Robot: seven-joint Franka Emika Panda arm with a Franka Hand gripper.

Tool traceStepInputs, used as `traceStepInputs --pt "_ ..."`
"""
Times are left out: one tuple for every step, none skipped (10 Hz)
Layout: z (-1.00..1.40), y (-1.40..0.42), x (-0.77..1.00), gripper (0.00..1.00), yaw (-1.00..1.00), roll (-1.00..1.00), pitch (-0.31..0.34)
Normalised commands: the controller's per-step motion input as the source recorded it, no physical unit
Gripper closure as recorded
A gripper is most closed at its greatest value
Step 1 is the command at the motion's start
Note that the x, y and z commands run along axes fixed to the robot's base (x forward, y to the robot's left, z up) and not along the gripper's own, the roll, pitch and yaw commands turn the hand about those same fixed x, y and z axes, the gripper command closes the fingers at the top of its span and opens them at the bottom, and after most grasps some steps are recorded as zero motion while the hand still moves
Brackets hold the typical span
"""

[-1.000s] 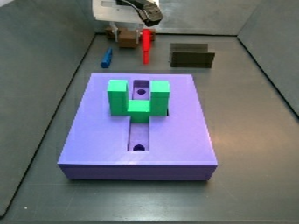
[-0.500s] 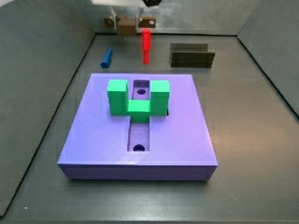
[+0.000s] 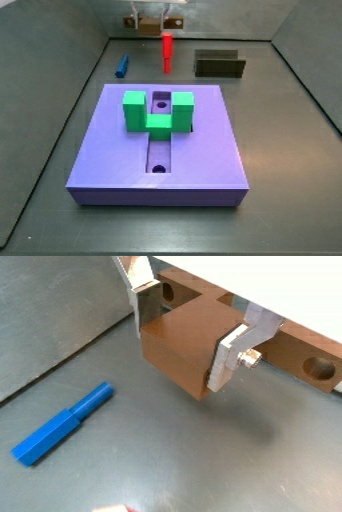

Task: Pick up the brown object. Move up. Place the brown object on the fixture. Regrasp the brown object. Move to above the board. Insert the brown object.
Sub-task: Place the brown object on the fixture.

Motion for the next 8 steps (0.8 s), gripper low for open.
traceStepInputs --pt "0.08 0.0 0.79 1.0 -0.02 -1.0 0.129" --pt "0.09 0.0 0.78 1.0 0.0 -1.0 0.117" --pt "0.09 0.0 0.79 1.0 0.0 -1.0 0.109" --pt "0.1 0.0 0.79 1.0 0.0 -1.0 0.091" --pt "0.12 0.0 0.75 1.0 -0.05 -1.0 0.103" --pt "0.07 0.0 0.71 1.0 -0.05 -1.0 0.034" --pt "0.07 0.0 0.71 1.0 -0.06 -1.0 0.009" --pt "0.07 0.0 0.69 1.0 -0.07 -1.0 0.0"
